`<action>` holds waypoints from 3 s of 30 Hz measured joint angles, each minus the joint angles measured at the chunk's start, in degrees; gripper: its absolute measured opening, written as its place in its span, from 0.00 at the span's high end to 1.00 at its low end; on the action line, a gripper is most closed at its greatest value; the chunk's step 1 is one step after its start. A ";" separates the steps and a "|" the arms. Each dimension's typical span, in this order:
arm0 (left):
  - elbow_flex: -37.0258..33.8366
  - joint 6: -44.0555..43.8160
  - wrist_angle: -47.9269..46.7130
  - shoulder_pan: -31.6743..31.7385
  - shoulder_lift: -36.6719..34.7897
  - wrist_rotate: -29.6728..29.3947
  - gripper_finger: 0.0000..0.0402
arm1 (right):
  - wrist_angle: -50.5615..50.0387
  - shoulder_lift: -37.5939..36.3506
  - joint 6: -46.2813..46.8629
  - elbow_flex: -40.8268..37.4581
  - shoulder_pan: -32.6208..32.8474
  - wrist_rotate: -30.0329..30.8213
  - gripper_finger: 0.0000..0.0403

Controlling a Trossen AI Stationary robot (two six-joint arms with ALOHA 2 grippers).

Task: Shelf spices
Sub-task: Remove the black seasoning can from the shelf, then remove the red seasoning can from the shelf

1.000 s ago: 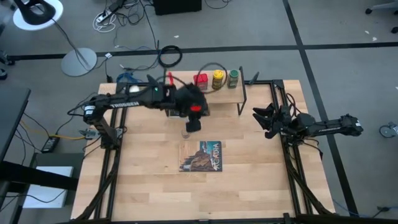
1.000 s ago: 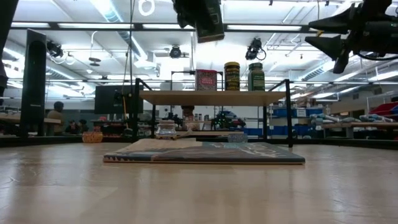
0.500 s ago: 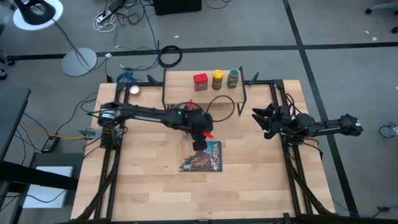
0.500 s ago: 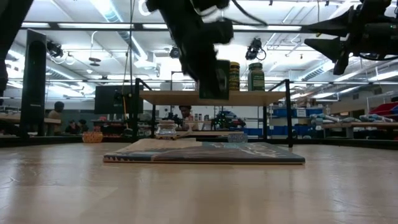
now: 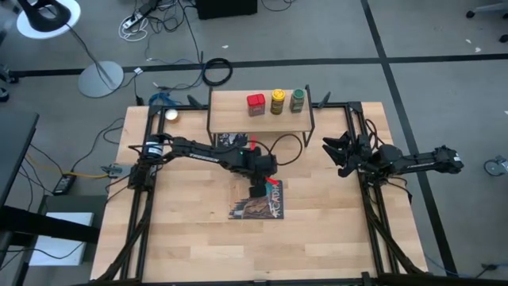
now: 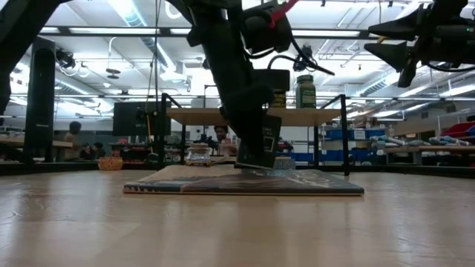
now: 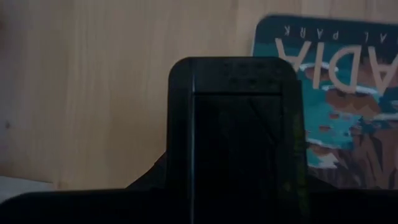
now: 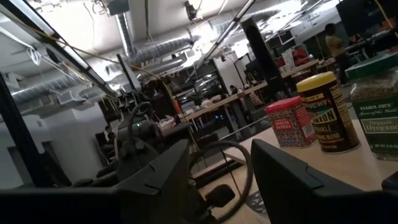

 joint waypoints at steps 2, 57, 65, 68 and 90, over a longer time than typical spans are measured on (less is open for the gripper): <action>0.05 0.04 0.54 0.17 -0.02 -1.14 0.70 | -0.21 0.01 0.00 -0.01 -0.01 0.00 0.56; -7.06 12.19 13.00 6.51 -26.17 -16.13 0.33 | -0.86 0.28 -1.31 -0.01 0.01 -1.14 0.23; -7.23 15.31 14.47 15.53 -25.14 -11.50 0.21 | -0.14 0.40 -1.20 0.01 0.14 -1.14 0.04; -7.21 16.36 17.42 17.03 -25.23 -10.97 0.17 | -0.16 0.99 -1.20 0.01 0.14 -1.14 0.01; -7.12 13.59 18.77 29.00 -23.66 6.73 0.11 | 2.86 8.78 -1.48 0.00 0.01 -1.20 0.01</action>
